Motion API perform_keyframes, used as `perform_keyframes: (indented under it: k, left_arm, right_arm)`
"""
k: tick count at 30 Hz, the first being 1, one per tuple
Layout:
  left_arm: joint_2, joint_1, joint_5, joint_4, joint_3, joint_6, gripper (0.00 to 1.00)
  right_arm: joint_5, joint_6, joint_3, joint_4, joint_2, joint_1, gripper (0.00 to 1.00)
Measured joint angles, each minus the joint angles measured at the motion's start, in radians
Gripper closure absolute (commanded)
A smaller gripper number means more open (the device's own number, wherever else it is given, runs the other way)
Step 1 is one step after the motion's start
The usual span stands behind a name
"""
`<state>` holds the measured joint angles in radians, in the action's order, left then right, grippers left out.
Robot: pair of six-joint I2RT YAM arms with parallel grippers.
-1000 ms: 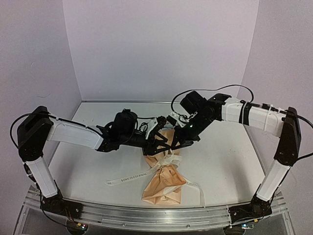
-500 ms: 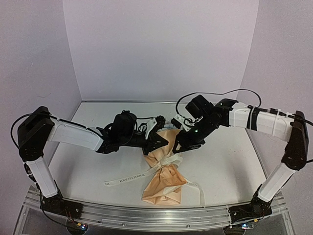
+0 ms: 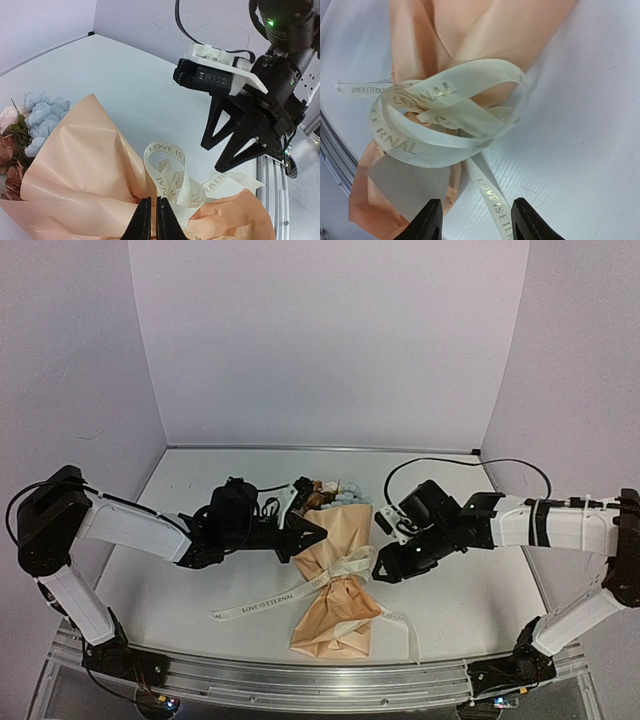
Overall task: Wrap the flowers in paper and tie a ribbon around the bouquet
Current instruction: Cross the half-tied ribbon over the folded bouquet.
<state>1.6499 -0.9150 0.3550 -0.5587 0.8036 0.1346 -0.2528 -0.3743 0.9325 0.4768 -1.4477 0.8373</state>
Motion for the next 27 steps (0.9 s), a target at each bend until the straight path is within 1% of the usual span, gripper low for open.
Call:
perform_keyframes:
  k: [3, 7, 10, 14, 19, 24, 27]
  left_arm:
    - [-0.010, 0.000, 0.006, 0.005, 0.001, 0.011, 0.90]
    - [-0.017, 0.000, 0.033, 0.076, 0.041, -0.002, 0.87]
    - [-0.017, 0.000, 0.046, 0.112, 0.083, -0.021, 0.85]
    - [-0.014, 0.000, 0.064, 0.145, 0.124, -0.045, 0.81]
    - [-0.005, 0.000, 0.069, 0.172, 0.135, -0.067, 0.80]
    - [0.003, 0.000, 0.069, 0.189, 0.139, -0.084, 0.78]
    - [0.004, 0.000, 0.069, 0.196, 0.139, -0.089, 0.77]
  right_arm:
    - [0.003, -0.012, 0.000, -0.039, -0.013, 0.032, 0.57]
    - [0.043, -0.034, 0.000, -0.061, -0.028, 0.036, 0.45]
    - [0.056, -0.076, 0.000, -0.071, -0.028, 0.010, 0.38]
    - [0.053, -0.148, 0.005, -0.074, -0.030, -0.055, 0.36]
    - [0.014, -0.249, 0.067, -0.079, -0.084, -0.116, 0.38]
    - [-0.038, -0.324, 0.129, -0.089, -0.156, -0.123, 0.48]
    - [-0.063, -0.357, 0.141, -0.097, -0.184, -0.123, 0.56]
